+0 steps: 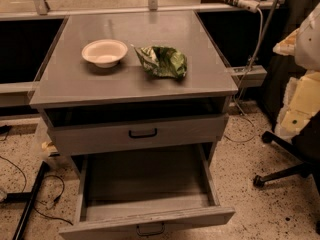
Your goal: Close middle drawer
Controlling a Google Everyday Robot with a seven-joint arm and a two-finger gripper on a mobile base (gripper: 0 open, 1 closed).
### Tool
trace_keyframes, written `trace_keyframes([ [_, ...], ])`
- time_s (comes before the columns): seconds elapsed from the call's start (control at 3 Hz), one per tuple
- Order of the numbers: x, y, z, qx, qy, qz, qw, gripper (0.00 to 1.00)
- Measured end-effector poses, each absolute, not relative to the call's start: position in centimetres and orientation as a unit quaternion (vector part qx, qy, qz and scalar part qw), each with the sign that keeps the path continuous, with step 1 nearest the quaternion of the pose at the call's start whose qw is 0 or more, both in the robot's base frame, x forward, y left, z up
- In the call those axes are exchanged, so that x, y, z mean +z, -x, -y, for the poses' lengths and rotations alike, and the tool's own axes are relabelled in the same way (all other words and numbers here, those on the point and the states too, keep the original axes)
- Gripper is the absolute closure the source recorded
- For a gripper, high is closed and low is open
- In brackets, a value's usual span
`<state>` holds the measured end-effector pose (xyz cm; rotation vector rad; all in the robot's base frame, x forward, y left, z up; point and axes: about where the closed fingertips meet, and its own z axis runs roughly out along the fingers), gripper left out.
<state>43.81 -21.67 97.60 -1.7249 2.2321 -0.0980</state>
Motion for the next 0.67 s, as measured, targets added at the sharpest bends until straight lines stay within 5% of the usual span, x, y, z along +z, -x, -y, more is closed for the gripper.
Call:
trace_keyframes([
  [0.67, 93.6, -42.0, 21.9, -0.003, 0.600, -0.785, 0.157, 0.00],
])
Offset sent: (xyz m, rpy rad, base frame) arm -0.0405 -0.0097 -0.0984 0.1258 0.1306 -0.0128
